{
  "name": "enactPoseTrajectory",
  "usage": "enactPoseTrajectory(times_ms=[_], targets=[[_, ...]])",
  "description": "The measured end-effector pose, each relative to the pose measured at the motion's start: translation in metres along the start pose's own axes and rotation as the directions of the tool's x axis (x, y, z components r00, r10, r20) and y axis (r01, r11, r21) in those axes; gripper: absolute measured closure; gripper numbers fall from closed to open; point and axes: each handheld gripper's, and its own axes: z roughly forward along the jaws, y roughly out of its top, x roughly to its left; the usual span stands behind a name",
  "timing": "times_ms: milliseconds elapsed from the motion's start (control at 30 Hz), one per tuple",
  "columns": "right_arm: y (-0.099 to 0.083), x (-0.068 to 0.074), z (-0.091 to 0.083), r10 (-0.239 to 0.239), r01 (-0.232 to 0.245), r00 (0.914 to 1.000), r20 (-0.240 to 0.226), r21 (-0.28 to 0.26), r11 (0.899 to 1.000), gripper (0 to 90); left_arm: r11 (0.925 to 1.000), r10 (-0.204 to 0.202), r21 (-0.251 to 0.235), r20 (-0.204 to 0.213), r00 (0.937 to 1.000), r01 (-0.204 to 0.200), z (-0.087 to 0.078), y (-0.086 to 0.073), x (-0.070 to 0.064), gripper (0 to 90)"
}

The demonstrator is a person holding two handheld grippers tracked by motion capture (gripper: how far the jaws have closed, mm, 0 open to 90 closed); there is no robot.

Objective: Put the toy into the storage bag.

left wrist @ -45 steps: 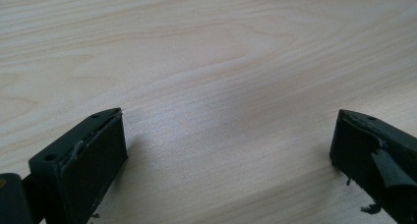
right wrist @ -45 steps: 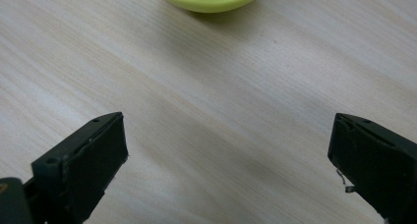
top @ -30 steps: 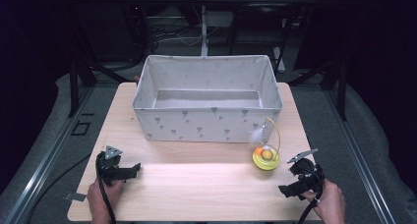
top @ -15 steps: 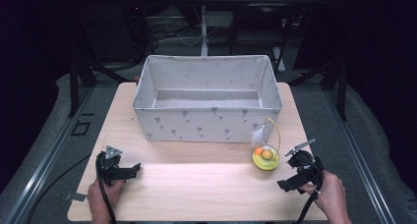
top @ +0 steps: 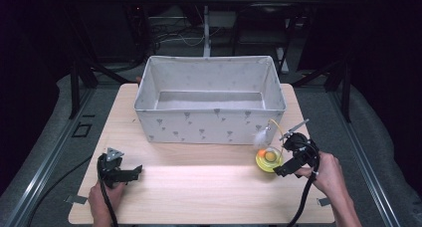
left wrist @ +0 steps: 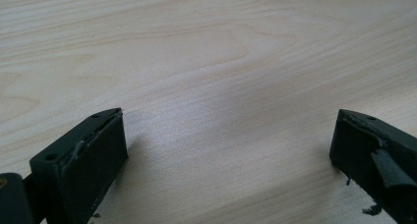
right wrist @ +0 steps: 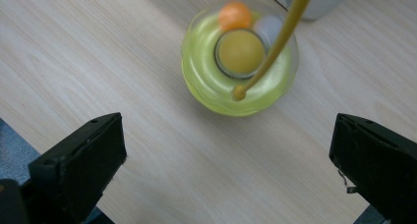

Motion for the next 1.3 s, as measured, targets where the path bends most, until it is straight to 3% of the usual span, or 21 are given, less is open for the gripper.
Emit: enactPoseTrajectory(times_ms=[67,133,167,233,467,600,633,800,1300], targets=[[0.009,-0.001,-0.004,-0.022,0.022,0.9997,0.013,0.013,1.0,2.5,1.0,0.0,0.0,0.0,1.0,0.0,0.0,0.0,0.0,0.8],[0.014,-0.004,-0.012,-0.016,0.017,0.9997,0.015,-0.014,1.0,5.1,1.0,0.001,0.0,0.0,1.0,-0.001,0.0,0.0,0.0,0.8],[0.018,-0.004,-0.014,-0.019,0.019,0.9998,0.011,-0.017,1.0,16.6,1.0,0.0,0.0,0.0,1.0,0.0,0.0,0.0,0.0,0.8],[0.021,-0.004,-0.015,-0.037,0.037,0.999,0.027,0.003,0.999,18.3,1.0,0.0,0.0,0.001,1.0,0.0,0.0,0.0,0.0,0.8],[0.033,-0.003,-0.02,-0.055,0.055,0.9981,0.029,-0.011,0.998,51.2,1.0,0.002,0.001,0.0,1.0,-0.002,0.0,0.0,0.0,0.7],[0.036,-0.003,-0.02,-0.068,0.067,0.9971,0.036,0.017,0.998,63.3,1.0,0.002,0.001,0.0,1.0,-0.002,0.0,0.0,0.0,0.8],[0.038,-0.004,-0.02,-0.077,0.076,0.9954,0.057,0.029,0.997,67.3,1.0,0.001,0.0,0.0,1.0,-0.001,0.0,0.0,0.0,0.8],[0.04,-0.003,-0.015,-0.089,0.087,0.9946,0.052,0.039,0.995,84.8,1.0,0.001,0.0,0.001,1.0,-0.001,0.0,0.0,0.0,0.8],[0.049,0.0,-0.017,-0.116,0.113,0.9907,0.071,0.043,0.993,88.2,1.0,0.001,0.0,-0.001,1.0,-0.001,0.0,0.001,0.0,0.7]])
